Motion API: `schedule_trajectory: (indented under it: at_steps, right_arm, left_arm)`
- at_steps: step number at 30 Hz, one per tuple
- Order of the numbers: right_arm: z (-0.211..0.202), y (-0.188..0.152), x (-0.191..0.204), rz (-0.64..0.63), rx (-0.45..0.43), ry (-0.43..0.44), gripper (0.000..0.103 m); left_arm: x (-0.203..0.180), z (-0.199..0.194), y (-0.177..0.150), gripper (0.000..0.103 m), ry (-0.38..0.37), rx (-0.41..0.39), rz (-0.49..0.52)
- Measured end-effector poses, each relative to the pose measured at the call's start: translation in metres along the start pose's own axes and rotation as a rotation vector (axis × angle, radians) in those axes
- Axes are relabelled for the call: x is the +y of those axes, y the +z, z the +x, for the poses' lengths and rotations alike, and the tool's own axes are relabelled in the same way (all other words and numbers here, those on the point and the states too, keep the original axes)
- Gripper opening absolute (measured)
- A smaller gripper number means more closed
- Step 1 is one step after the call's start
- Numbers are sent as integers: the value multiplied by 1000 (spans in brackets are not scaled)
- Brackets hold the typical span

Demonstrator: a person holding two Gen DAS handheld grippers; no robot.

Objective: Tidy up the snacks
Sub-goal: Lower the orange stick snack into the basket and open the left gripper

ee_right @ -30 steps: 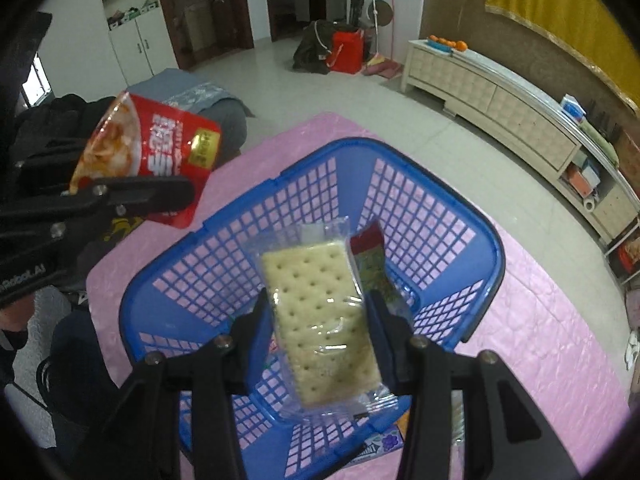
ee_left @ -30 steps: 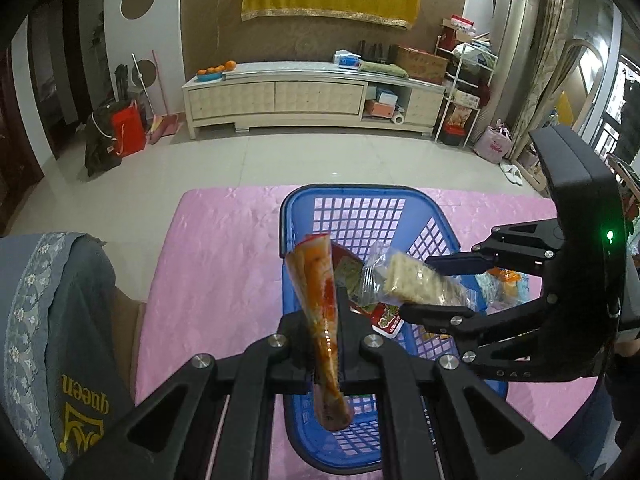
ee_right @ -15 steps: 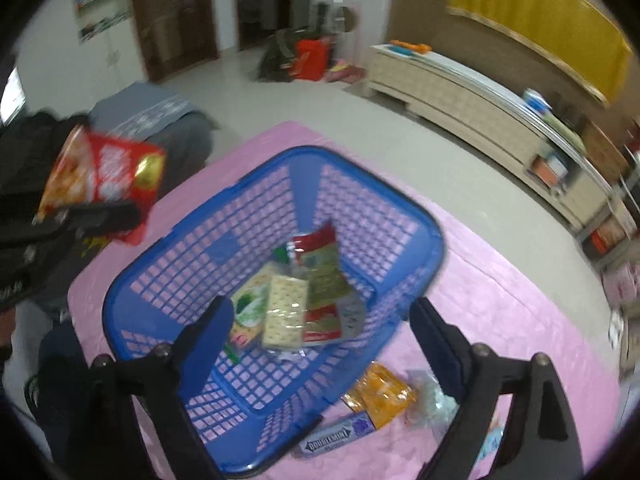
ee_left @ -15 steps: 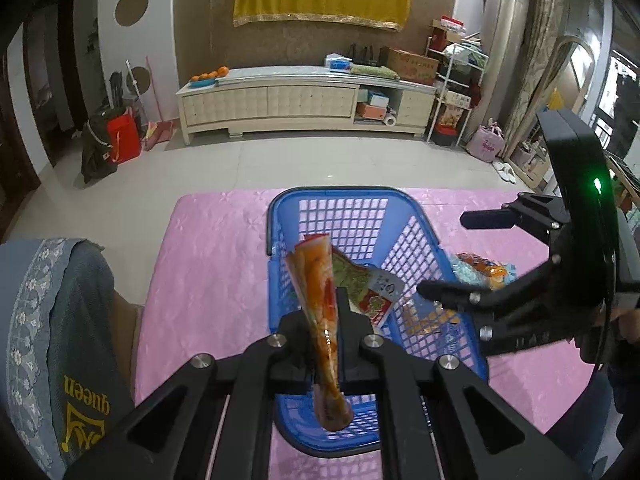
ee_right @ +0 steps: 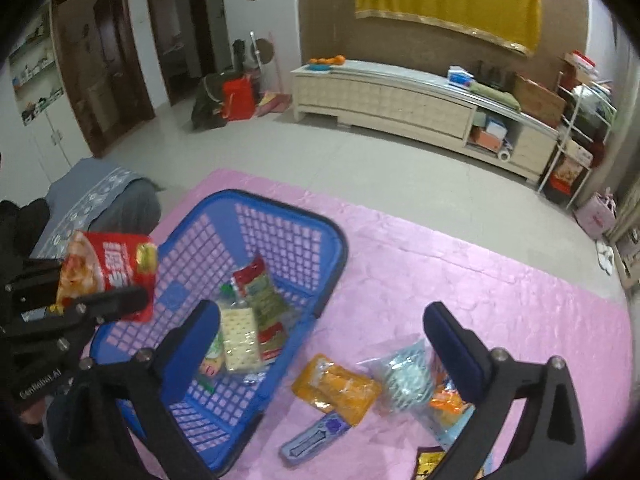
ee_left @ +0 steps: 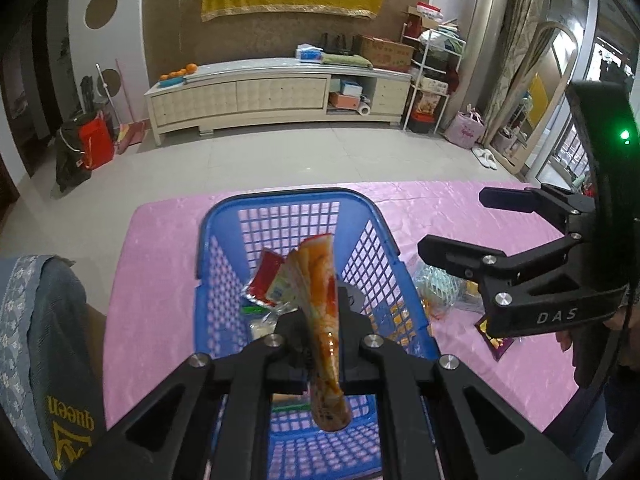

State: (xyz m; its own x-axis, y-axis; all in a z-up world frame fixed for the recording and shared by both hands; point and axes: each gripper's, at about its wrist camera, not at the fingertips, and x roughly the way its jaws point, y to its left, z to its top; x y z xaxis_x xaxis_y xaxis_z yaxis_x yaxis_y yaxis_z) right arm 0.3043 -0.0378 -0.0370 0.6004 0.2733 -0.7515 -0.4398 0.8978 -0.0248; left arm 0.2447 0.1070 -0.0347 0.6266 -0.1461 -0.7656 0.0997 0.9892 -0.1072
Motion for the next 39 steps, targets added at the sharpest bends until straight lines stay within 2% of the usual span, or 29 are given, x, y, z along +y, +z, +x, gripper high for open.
schedule_trajectory:
  at_steps: [3,6,12,13,15,16,17,19,23,28,36,39]
  right_arm:
    - [4,2,-8,2,-10,-28,103]
    - [12,3,-17,26,25,-32,103]
    - [10,4,-41,79,-14,-74,103]
    - [10,4,-45,90,-18,-75,103]
    - [9,4,-49,101,-24,-79,103]
    - [8,4,-51,101,-28,-86,103]
    - [8,4,-53,95,-31,-95,103]
    - [9,2,-56,94,-29,-106,103]
    - [11,-4,-60,111,-4,-88,103]
    - [3,-10,-55,122,12,-74,103]
    - [-38,-19,-47,117,-6,-77,103]
    - [-61,-26,-51,110,-22,-94,103]
  left_arm:
    - [-3,14,9,7,-7,13,13]
    - [-6,27,17,7,-18,26,22]
    - [-8,55,40,9,-34,47,50]
    - [-10,57,42,13,-40,50,54]
    - [-13,66,47,39,-46,64,73]
    - [-15,70,50,63,-25,59,88]
    - [-16,72,51,71,-6,51,97]
    - [-16,73,51,71,14,43,107]
    - [-14,68,47,71,8,54,81]
    - [-20,45,35,71,9,39,103]
    - [-42,-3,22,75,-4,-4,139]
    - [-54,-18,18,83,-7,-25,159]
